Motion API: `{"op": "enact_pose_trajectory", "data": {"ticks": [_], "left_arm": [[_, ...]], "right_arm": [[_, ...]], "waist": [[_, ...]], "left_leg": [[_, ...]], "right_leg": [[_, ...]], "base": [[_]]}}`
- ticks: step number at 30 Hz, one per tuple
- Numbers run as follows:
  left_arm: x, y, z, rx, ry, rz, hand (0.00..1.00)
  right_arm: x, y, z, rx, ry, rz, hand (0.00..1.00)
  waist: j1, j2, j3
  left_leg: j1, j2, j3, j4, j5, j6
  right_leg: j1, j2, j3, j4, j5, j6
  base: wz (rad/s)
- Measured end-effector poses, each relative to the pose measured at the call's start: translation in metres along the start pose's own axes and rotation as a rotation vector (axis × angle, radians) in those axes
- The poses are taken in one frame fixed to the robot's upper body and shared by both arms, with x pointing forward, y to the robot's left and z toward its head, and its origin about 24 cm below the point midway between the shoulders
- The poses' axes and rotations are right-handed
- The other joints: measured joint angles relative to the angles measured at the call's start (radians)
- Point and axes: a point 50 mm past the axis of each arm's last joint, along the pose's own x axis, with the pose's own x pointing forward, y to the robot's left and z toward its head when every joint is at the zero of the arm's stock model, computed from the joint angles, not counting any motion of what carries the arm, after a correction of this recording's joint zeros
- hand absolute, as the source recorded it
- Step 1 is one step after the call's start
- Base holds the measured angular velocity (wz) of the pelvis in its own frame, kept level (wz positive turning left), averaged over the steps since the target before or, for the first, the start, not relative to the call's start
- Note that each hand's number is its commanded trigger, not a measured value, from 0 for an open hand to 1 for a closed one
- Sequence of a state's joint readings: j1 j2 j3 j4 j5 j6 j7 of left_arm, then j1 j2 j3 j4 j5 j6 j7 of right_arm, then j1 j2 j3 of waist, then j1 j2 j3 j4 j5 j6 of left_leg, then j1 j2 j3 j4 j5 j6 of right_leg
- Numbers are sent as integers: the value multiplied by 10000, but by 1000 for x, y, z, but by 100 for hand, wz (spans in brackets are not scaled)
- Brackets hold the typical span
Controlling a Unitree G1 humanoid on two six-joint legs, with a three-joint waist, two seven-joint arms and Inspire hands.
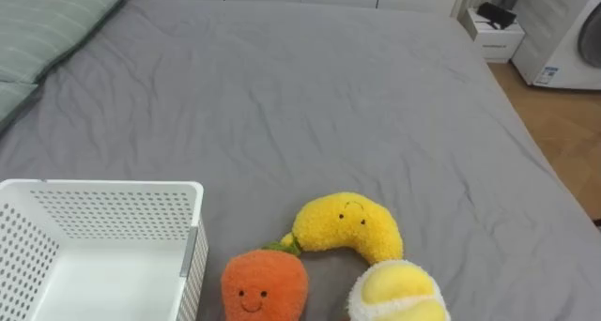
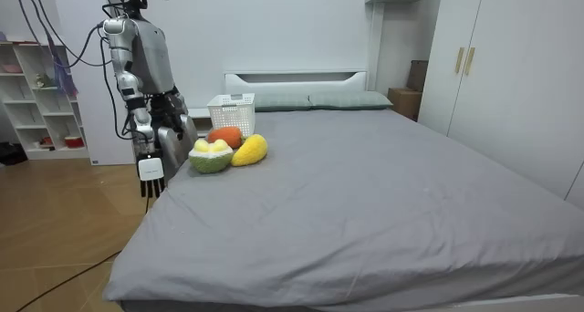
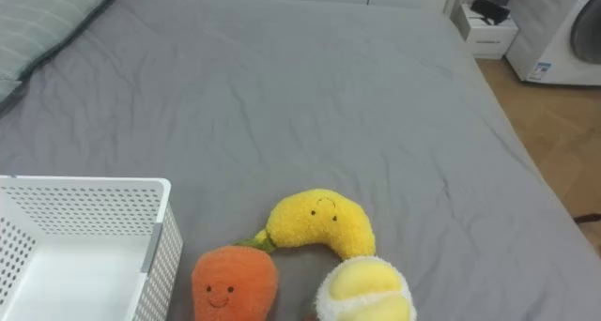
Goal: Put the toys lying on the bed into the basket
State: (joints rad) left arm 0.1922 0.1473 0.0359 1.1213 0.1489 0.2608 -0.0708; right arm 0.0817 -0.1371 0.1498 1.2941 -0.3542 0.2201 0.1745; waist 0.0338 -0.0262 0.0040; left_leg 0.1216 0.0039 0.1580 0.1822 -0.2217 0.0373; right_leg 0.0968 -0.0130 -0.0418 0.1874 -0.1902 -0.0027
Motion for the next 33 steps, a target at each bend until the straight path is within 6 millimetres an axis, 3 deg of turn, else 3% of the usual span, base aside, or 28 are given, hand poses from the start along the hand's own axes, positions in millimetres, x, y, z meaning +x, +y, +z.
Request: {"op": "enact_pose_trajectory", "data": {"ticks": [19, 24, 30, 33], "left_arm": [[0, 1, 2, -93, -89, 41, 0], [0, 1, 1, -260, -61, 16, 0], [0, 9, -8, -1187, 94, 207, 0], [-1, 14, -10, -1524, 90, 315, 0]], "right_arm": [[-1, -12, -5, 514, 61, -421, 0], [0, -6, -14, 2222, 258, -231, 0], [1, -6, -33, 6993, 324, -625, 0], [-2, -19, -37, 9098, 27, -967, 0]], "waist": [[-8, 62, 5], [-42, 55, -2], [-431, -57, 23], [-696, -119, 19]], "left_leg": [[-58, 1, -12, -17, -1, -1], [-43, -1, 5, -95, 9, -5], [2, -2, 31, -73, 27, 0], [60, 1, 62, -134, 25, 1]], "right_leg": [[-15, -28, -25, -17, 1, 0], [-53, -44, -1, -1, -1, 0], [-4, -7, -8, -29, 0, -1], [19, -37, 45, -16, 0, 0]], "base": [[0], [-1], [-1], [-4]]}}
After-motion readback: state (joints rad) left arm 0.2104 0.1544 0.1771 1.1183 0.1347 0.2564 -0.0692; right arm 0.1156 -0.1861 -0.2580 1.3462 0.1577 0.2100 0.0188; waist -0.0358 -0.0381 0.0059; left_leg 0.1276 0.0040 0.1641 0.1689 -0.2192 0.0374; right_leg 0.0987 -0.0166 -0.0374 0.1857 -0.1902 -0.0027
